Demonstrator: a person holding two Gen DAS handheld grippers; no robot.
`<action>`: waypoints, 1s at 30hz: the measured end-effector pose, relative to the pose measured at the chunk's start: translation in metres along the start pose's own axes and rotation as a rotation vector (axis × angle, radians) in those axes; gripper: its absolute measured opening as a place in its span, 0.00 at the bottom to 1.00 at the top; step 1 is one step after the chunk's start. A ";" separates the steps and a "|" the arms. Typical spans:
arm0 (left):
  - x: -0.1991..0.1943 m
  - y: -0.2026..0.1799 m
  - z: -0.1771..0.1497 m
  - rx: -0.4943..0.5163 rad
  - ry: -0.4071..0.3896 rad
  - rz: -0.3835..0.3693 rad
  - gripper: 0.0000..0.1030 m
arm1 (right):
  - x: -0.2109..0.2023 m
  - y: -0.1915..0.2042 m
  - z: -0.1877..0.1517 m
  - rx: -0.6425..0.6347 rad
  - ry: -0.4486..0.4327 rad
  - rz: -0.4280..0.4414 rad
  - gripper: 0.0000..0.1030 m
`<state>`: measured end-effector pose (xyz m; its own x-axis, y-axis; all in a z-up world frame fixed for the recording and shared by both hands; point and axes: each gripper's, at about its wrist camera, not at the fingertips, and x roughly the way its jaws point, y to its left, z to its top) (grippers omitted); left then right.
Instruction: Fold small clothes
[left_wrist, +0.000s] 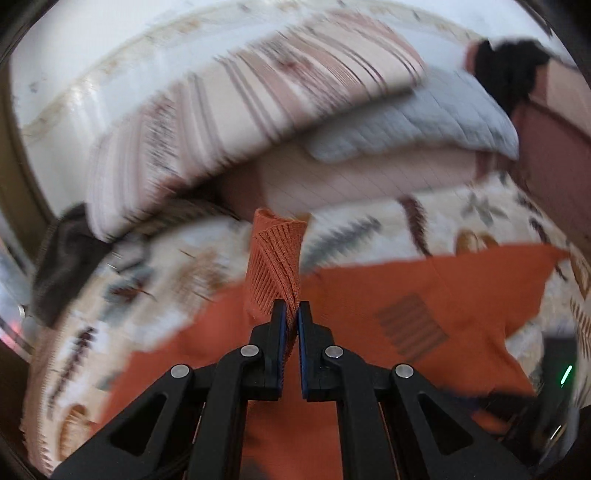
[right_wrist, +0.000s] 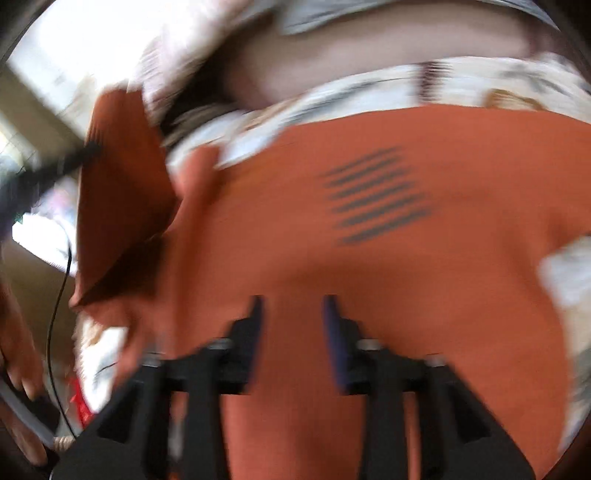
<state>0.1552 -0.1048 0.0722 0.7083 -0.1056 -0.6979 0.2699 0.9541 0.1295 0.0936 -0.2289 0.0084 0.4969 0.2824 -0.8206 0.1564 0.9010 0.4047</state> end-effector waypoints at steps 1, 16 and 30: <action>0.012 -0.013 -0.004 0.001 0.027 -0.012 0.05 | -0.005 -0.017 0.005 0.024 -0.019 -0.018 0.55; 0.011 0.008 -0.058 -0.162 0.055 -0.188 0.82 | -0.002 -0.058 0.030 0.070 -0.043 0.072 0.55; 0.012 0.232 -0.121 -0.624 0.076 0.038 0.82 | 0.070 0.009 0.061 -0.044 0.020 0.040 0.07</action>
<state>0.1476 0.1495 0.0088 0.6557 -0.0704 -0.7518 -0.2023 0.9429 -0.2648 0.1820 -0.2212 -0.0205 0.4849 0.3242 -0.8122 0.0987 0.9025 0.4192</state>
